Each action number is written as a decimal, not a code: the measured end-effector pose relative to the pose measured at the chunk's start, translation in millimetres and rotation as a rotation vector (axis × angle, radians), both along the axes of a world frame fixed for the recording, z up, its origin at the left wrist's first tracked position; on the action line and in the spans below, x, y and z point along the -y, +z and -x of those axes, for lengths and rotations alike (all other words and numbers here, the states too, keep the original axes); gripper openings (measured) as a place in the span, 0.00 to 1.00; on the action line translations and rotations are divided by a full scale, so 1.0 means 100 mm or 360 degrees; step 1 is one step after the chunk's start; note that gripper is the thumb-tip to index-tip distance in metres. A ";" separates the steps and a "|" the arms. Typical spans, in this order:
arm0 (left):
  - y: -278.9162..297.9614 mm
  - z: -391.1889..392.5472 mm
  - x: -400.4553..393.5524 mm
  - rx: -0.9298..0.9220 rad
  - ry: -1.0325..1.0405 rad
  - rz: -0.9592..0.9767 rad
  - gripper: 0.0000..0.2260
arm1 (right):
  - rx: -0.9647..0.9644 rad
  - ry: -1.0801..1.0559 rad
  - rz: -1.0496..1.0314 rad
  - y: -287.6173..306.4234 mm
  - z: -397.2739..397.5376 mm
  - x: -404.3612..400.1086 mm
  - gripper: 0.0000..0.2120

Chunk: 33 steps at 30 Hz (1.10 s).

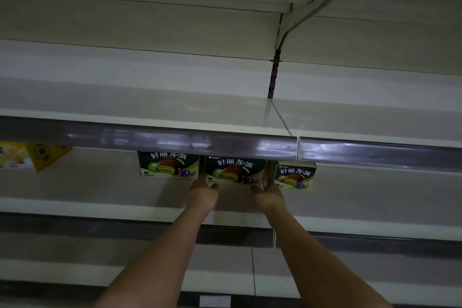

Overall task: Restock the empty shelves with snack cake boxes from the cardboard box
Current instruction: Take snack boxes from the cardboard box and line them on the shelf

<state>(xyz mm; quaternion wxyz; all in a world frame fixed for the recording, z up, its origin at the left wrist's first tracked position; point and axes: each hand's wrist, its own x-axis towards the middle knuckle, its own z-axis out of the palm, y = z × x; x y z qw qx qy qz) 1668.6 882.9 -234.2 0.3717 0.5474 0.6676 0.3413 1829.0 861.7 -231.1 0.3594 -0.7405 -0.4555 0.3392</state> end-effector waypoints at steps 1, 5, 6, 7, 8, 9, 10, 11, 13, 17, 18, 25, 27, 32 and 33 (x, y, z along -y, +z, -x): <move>0.00 0.00 0.06 -0.0065 -0.0009 -0.0006 0.23 | 0.0027 0.0028 0.0006 -0.01 -0.03 0.06 0.28; -0.05 -0.02 0.26 -0.0277 -0.0090 -0.0033 0.22 | 0.0217 0.0142 0.0009 -0.13 -0.15 0.30 0.26; -0.07 -0.03 0.31 -0.0322 -0.0108 -0.0031 0.22 | 0.0256 0.0150 0.0003 -0.13 -0.17 0.38 0.26; -0.09 -0.04 0.36 -0.0363 -0.0126 -0.0045 0.22 | 0.0298 0.0151 -0.0013 -0.11 -0.18 0.46 0.26; -0.10 -0.04 0.41 -0.0398 -0.0139 -0.0066 0.22 | 0.0337 0.0146 -0.0028 -0.09 -0.19 0.54 0.27; -0.10 -0.06 0.46 -0.0425 -0.0150 -0.0090 0.22 | 0.0360 0.0122 -0.0035 -0.07 -0.20 0.62 0.29; -0.10 -0.07 0.51 -0.0439 -0.0153 -0.0114 0.22 | 0.0363 0.0084 -0.0041 -0.05 -0.22 0.70 0.31; -0.10 -0.08 0.57 -0.0445 -0.0157 -0.0132 0.22 | 0.0355 0.0039 -0.0043 -0.04 -0.23 0.78 0.33; -0.08 -0.12 0.69 -0.0456 -0.0167 -0.0176 0.22 | 0.0354 -0.0023 -0.0044 -0.03 -0.26 0.96 0.33; -0.05 -0.13 0.97 -0.0442 -0.0283 -0.0304 0.21 | 0.0292 -0.0206 -0.0063 -0.03 -0.24 1.44 0.32; -0.04 -0.13 1.03 -0.0439 -0.0310 -0.0324 0.21 | 0.0308 -0.0227 -0.0047 -0.05 -0.23 1.55 0.32; -0.31 -0.09 1.61 -0.0523 -0.0687 -0.0196 0.21 | 0.0359 -0.0356 0.0112 -0.35 -0.11 2.49 0.33; -0.45 -0.12 1.79 -0.0581 -0.0881 -0.0073 0.23 | 0.0341 -0.0410 0.0186 -0.44 -0.11 2.77 0.33; -0.70 -0.39 2.23 -0.0645 -0.1259 0.0167 0.30 | 0.0419 -0.0608 0.0357 -0.62 -0.20 3.51 0.33; -0.73 -0.47 2.32 -0.0673 -0.1310 0.0179 0.31 | 0.0425 -0.0641 0.0370 -0.64 -0.23 3.65 0.33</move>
